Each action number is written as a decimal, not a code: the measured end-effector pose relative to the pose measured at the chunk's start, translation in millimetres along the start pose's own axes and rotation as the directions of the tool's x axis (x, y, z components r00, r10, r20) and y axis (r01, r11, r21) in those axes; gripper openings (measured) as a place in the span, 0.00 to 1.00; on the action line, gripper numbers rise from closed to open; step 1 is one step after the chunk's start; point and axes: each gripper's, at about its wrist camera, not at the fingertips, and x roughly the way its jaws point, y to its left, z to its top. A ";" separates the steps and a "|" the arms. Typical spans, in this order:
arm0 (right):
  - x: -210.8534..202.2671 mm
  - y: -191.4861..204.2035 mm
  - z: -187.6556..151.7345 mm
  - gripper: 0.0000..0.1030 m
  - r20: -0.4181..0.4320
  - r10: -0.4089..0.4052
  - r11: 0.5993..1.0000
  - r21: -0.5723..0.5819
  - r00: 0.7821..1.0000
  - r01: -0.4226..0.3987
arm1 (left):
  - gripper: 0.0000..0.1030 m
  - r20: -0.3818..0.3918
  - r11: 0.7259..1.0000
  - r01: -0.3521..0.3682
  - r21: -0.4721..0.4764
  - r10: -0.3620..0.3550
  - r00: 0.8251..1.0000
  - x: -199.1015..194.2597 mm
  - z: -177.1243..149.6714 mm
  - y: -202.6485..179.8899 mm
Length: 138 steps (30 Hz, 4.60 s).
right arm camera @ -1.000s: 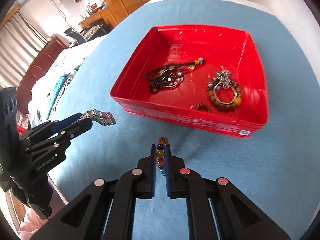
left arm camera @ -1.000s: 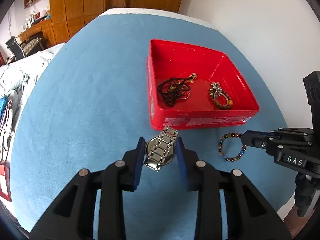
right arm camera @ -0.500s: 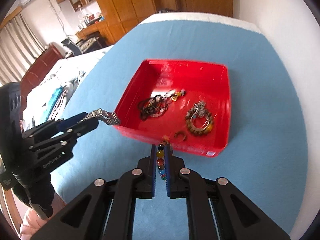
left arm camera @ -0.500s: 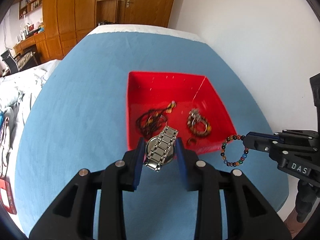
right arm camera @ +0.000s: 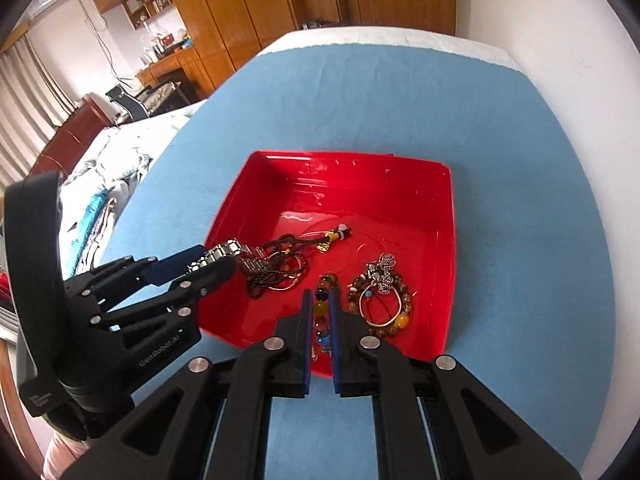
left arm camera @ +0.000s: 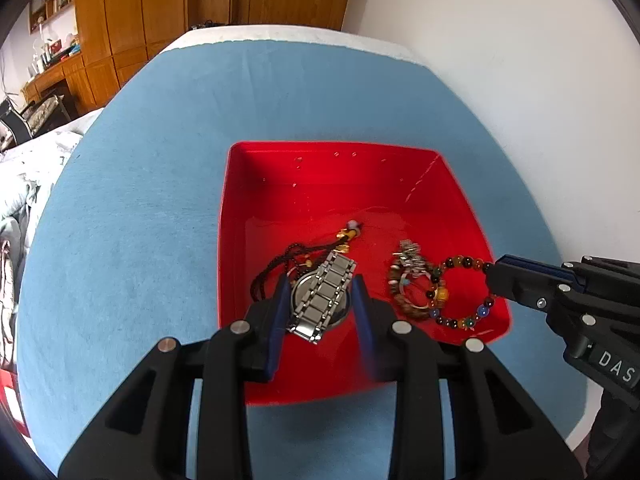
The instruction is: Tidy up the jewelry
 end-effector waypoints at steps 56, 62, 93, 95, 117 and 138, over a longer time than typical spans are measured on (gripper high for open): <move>-29.1 -17.5 -37.7 0.96 0.154 -0.120 0.993 0.003 0.981 0.121 | 0.92 0.129 0.988 -0.145 -0.047 0.150 0.980 -57.2 -21.7 10.0; -27.2 -16.1 -41.2 0.96 0.134 -0.096 0.995 0.005 0.986 0.096 | 0.92 0.133 0.986 -0.157 -0.048 0.163 0.978 -62.3 -22.2 10.3; -23.4 -21.5 -44.0 0.96 0.126 -0.089 0.996 0.025 0.988 0.087 | 0.92 0.128 0.982 -0.175 -0.064 0.182 0.975 -58.2 -23.5 9.7; -23.5 -22.1 -43.7 0.96 0.128 -0.089 0.996 0.024 0.988 0.086 | 0.92 0.130 0.982 -0.180 -0.065 0.187 0.974 -57.5 -23.2 9.5; -23.7 -21.9 -42.9 0.96 0.129 -0.082 0.996 0.026 0.988 0.080 | 0.92 0.121 0.982 -0.179 -0.064 0.186 0.975 -52.9 -25.0 6.1; -21.2 -21.5 -41.5 0.96 0.125 -0.077 0.997 0.028 0.989 0.074 | 0.92 0.103 0.983 -0.171 -0.068 0.177 0.979 -48.6 -23.4 7.0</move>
